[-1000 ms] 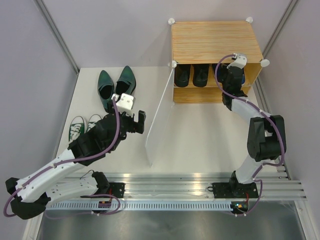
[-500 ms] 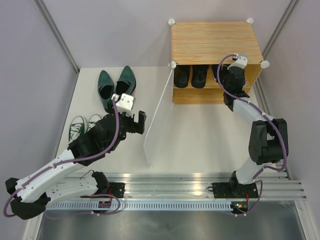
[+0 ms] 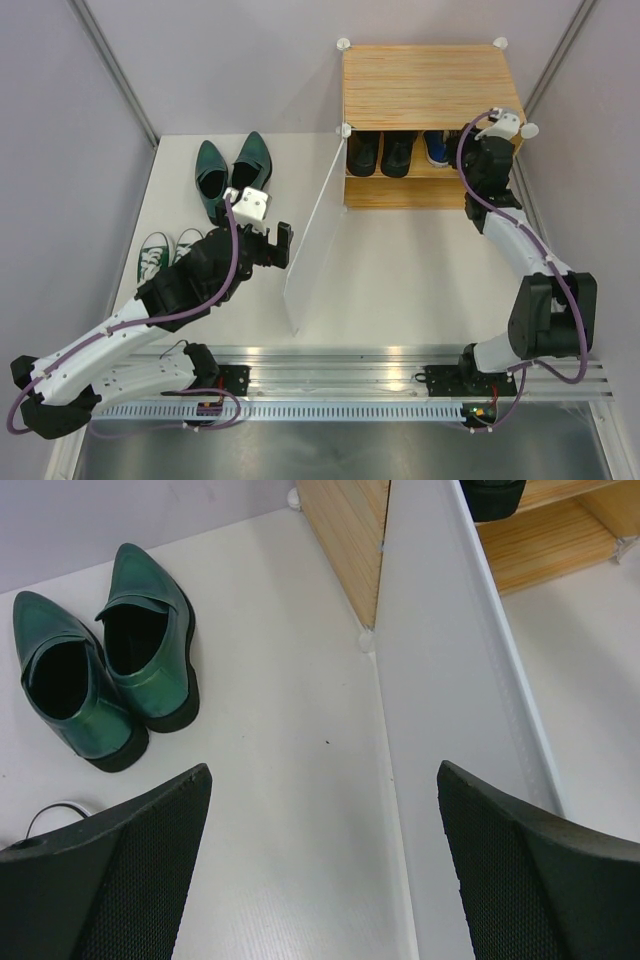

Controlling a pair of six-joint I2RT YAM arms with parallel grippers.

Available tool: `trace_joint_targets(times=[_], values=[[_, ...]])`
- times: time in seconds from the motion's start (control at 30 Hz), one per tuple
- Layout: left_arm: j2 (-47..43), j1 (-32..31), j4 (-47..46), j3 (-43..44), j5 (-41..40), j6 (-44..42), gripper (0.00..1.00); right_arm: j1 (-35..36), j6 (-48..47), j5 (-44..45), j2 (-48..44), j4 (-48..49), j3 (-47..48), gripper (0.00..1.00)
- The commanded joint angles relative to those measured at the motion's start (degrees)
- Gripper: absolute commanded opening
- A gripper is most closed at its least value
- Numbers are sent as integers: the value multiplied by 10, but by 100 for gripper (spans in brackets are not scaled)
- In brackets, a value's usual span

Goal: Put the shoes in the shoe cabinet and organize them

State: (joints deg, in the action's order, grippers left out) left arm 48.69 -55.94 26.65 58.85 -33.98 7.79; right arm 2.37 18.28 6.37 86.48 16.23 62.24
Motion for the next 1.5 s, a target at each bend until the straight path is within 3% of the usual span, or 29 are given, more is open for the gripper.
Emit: trace_joint_targets(times=[0.0, 0.33, 0.67, 1.03, 1.13, 1.23, 1.27, 1.3, 1.33, 1.47], values=[[-9, 4, -16, 3, 9, -3, 96, -18, 11, -18, -61, 27, -8, 54], [-9, 4, -16, 3, 15, -1, 96, -68, 11, -11, -134, -9, -84, 66], [-4, 4, -17, 2, 12, -2, 96, -74, -15, 0, -38, 21, -61, 68], [6, 4, -17, 1, 1, -6, 96, -74, -60, 25, 5, 71, -52, 66], [8, 4, -17, 1, 0, -7, 96, -74, -62, 29, 12, 72, -45, 53], [11, 5, -17, 0, -2, -7, 96, -74, -64, 32, 18, 72, -42, 28], [11, 5, -17, 1, -1, -7, 96, -74, -62, 31, 18, 72, -41, 12], [12, 5, -18, 1, 0, -7, 96, -73, -60, 29, 17, 72, -41, 5], [14, 6, -18, 1, 0, -7, 96, -73, -58, 28, 16, 72, -39, 1], [16, 7, -17, 1, 4, -6, 96, -75, -32, 38, 21, 39, -19, 1]])
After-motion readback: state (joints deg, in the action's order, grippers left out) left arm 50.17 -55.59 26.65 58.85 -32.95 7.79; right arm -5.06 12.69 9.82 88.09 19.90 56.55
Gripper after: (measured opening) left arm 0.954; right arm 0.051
